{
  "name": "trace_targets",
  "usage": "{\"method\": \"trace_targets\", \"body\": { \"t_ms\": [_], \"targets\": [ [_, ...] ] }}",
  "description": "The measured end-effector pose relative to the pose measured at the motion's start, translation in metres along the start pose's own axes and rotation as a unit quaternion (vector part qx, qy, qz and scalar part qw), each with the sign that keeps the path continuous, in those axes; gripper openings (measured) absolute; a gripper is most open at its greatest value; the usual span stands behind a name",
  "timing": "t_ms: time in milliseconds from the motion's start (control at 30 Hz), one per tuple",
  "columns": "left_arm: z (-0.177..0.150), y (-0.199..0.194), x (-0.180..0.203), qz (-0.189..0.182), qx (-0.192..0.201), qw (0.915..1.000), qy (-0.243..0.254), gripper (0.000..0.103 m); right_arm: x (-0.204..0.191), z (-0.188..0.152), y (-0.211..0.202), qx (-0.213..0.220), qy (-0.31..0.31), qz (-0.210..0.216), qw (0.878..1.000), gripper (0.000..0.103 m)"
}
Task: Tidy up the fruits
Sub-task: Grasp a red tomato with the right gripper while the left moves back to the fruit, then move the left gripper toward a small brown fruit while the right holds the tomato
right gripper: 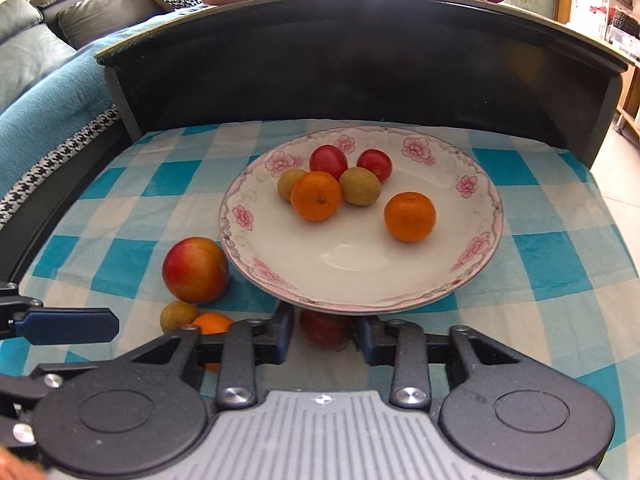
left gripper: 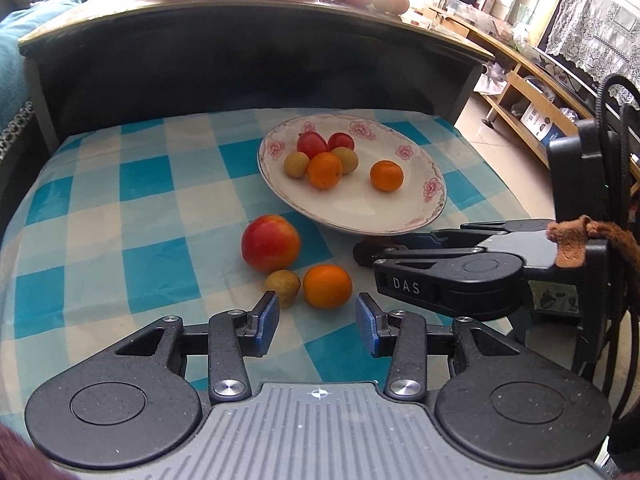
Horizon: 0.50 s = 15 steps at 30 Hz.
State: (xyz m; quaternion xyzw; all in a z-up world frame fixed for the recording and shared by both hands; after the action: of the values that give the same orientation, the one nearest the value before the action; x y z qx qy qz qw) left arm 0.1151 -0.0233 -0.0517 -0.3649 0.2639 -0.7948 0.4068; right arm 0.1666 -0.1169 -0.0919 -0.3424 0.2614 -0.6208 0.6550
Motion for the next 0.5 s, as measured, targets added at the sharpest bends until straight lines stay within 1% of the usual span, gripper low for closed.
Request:
{"method": "trace_targets", "body": {
  "t_ms": [267,500],
  "targets": [
    [-0.001,0.000,-0.002,0.004,-0.001,1.0000,0.001,0.051,0.006,-0.010,-0.019,-0.006,-0.006,0.002,1.000,0.031],
    [-0.008,0.008,0.004,-0.007,-0.012,0.9997,0.020,0.051,0.014,-0.017,-0.035,-0.012,-0.004,0.007,1.000,0.031]
  ]
}}
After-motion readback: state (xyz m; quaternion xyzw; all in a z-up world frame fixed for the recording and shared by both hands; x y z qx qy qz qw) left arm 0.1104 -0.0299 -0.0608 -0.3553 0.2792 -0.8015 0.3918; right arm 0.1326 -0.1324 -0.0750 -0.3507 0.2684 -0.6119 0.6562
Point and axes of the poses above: each gripper's, at about its wrist camera, not at the fingertips, and y roughly the way its jaws point, x to its right, z to its top, the point moved 8 cm from there along y, roughly the way its jaws point, and after that the axes turned 14 degrees about -z, right-handed, at the moved point
